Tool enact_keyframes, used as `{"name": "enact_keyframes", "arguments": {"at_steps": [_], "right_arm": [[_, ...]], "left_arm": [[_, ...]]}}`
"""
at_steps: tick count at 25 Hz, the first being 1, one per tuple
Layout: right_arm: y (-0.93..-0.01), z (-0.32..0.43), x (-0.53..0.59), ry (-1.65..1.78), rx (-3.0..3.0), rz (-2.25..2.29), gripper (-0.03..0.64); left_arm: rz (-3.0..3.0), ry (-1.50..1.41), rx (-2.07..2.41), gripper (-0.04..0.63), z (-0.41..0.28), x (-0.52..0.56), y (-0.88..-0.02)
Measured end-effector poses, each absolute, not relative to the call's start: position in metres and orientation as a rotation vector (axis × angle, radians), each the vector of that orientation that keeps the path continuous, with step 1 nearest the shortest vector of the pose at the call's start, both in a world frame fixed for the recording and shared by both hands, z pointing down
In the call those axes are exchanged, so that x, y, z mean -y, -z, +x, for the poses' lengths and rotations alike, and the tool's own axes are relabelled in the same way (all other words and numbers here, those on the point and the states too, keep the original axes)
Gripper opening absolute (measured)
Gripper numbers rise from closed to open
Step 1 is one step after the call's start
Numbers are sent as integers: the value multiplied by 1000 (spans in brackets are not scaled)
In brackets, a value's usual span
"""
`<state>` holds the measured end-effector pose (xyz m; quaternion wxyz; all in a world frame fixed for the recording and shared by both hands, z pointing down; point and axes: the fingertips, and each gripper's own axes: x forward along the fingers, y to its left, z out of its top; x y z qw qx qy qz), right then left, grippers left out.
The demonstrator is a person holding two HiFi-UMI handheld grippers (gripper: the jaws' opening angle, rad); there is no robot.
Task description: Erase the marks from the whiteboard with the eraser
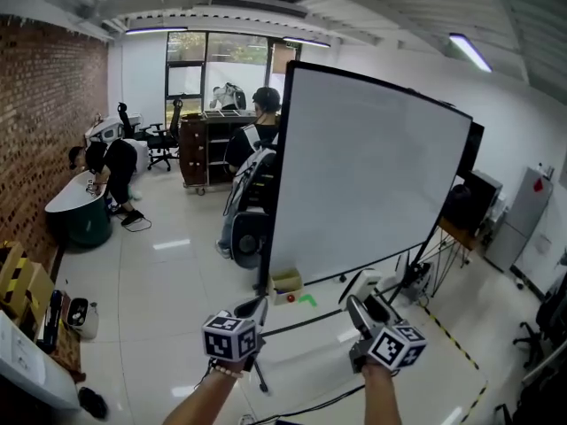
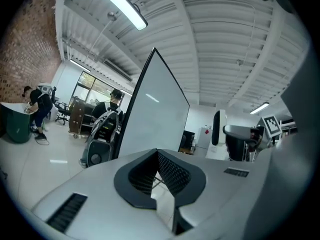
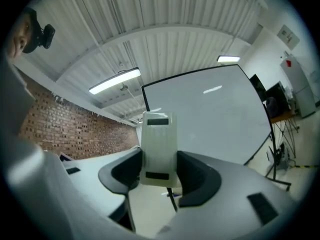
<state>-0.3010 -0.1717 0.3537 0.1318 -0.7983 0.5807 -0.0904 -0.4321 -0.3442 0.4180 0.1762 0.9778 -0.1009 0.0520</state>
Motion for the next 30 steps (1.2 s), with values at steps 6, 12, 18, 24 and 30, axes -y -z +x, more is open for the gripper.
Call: {"name": "enact_keyframes", "arguments": {"at_steps": [6, 12, 18, 24, 30], "right_arm": [[-272, -246, 272, 99, -1749, -2340, 248], [-182, -223, 343, -134, -1929, -2419, 247], [-85, -209, 408, -140, -1990, -2351, 247], [-36, -202, 462, -185, -1964, -2492, 247], [5, -197, 491, -118, -1989, -2416, 247]], "left_arm": [[2778, -117, 298, -11, -381, 407, -392], [2763, -47, 247, -11, -348, 425, -375], [2756, 59, 341, -11, -333, 451, -328], [2832, 115, 382, -11, -333, 468, -278], [2872, 128, 301, -11, -334, 458, -261]]}}
